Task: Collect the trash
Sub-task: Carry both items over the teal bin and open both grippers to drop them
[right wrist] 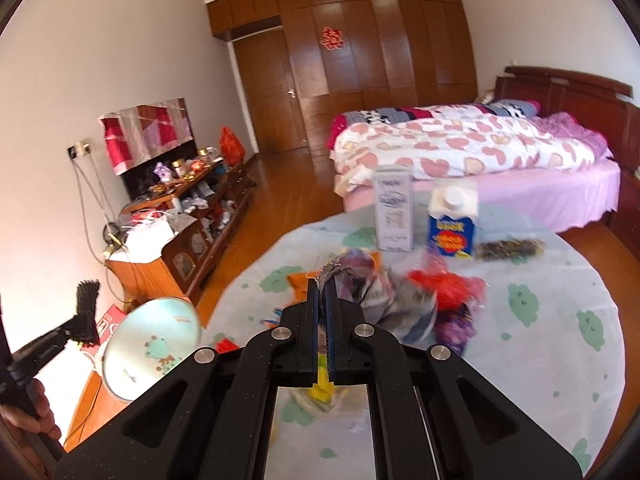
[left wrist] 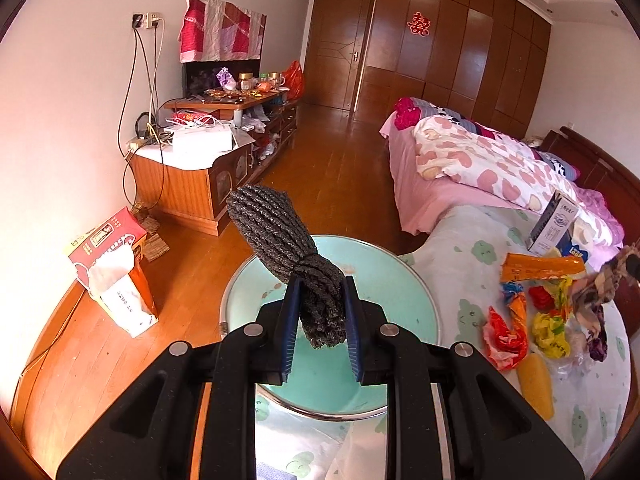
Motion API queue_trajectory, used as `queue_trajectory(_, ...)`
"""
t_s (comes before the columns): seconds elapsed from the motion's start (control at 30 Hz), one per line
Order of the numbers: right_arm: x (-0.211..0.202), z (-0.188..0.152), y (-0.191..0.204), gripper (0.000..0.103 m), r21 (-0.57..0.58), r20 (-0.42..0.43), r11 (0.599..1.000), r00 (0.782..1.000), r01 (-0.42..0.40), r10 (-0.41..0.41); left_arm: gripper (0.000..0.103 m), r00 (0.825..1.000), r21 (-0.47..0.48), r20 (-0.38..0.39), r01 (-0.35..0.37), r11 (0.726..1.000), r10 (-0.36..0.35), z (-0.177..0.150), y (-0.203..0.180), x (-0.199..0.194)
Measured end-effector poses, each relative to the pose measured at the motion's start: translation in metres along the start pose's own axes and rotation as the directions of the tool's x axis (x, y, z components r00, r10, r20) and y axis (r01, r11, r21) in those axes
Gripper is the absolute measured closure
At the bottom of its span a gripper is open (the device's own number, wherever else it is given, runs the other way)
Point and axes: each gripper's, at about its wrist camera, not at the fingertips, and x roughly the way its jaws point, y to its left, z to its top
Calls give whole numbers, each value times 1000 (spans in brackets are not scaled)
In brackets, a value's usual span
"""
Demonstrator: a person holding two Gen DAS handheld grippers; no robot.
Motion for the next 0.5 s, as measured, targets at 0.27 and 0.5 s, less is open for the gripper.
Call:
queue_trajectory(0.27, 38, 1, 91, 99, -100, -35, 982, 987, -160, 157, 82, 997, 19, -62, -44, 999, 45, -8, 13, 20)
queue_trajectory(0.5, 99, -28, 152, 99, -125, -199, 961, 955, -247, 219, 81, 994, 41, -98, -40, 998, 44, -16, 12, 37)
